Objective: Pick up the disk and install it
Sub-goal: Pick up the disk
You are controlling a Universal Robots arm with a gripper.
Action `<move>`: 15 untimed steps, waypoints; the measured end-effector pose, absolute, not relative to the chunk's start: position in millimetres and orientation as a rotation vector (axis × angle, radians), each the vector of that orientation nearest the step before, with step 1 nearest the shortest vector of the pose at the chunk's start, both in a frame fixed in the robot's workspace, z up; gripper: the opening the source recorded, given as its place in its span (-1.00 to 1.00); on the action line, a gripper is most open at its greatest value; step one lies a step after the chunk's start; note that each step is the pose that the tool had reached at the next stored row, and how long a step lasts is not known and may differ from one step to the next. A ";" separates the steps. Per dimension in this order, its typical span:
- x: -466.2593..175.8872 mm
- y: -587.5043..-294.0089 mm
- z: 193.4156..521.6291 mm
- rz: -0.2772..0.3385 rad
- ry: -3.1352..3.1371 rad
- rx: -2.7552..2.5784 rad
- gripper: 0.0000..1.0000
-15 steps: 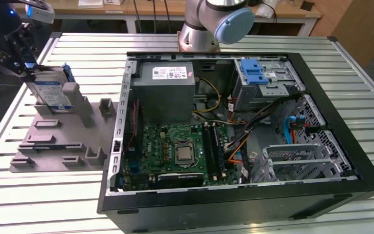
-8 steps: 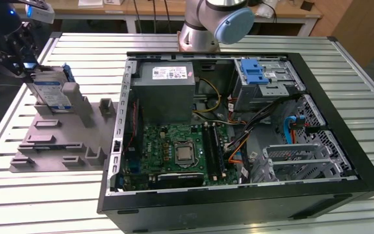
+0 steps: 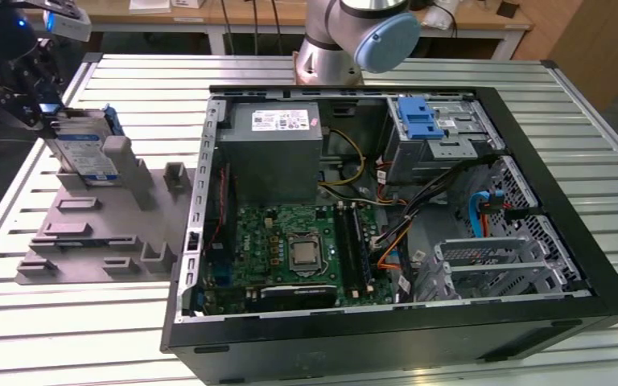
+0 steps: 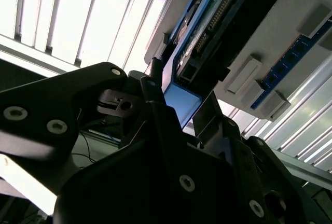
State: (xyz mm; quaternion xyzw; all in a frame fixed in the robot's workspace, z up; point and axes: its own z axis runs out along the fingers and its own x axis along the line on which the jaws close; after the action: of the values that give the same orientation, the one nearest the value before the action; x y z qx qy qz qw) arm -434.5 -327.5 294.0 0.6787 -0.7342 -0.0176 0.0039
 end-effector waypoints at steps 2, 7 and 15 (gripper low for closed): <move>-434.5 -327.5 293.3 -0.055 -2.301 2.127 -0.01; -434.5 -327.5 291.0 -0.055 -2.301 2.127 -0.01; -434.5 -327.5 288.8 -0.055 -2.301 2.127 -0.01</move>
State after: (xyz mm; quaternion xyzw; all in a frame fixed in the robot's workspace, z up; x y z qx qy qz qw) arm -434.5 -327.5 288.8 0.6787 -0.7342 -0.0177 0.0039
